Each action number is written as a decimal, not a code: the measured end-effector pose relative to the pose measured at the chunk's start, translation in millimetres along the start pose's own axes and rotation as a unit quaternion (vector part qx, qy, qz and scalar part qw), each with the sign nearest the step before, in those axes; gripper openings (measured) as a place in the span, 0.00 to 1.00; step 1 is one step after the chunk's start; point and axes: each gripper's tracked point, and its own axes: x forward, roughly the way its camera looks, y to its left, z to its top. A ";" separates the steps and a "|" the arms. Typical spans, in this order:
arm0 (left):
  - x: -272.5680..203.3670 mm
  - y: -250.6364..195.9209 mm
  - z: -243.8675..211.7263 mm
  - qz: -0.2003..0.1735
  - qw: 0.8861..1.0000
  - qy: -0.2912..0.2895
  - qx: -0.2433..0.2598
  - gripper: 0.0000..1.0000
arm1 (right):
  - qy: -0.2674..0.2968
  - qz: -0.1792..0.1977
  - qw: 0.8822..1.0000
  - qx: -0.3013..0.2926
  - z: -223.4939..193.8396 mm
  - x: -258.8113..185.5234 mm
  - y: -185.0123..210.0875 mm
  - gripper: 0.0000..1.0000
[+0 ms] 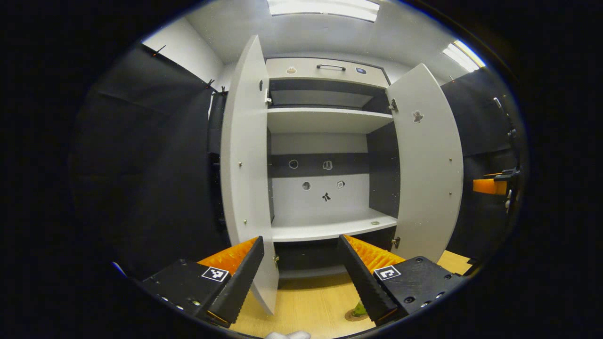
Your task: Grasp the bottle in the cabinet with the left hand and place it on the coaster, then close the right door with the right hand and the left door with the left hand.
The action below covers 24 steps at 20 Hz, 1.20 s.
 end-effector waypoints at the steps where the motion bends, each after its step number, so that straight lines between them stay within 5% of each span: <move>1: -7.6 6.0 -0.9 0.009 1.000 0.003 0.001 0.96 | -0.003 -0.005 1.000 0.002 6.3 5.6 -11.6 0.83; 9: -33.8 22.2 5.0 0.064 0.998 0.016 0.001 0.96 | 0.015 -0.020 1.000 0.004 31.5 73.5 -89.9 0.83; 19: -23.3 -23.6 15.0 0.097 0.995 0.021 -0.008 0.96 | 0.051 0.121 0.989 -0.063 30.6 110.2 -33.0 0.77; 24: -20.8 -42.4 25.1 0.116 0.993 0.021 -0.016 0.96 | 0.070 0.180 0.981 -0.024 23.6 109.8 -15.1 0.77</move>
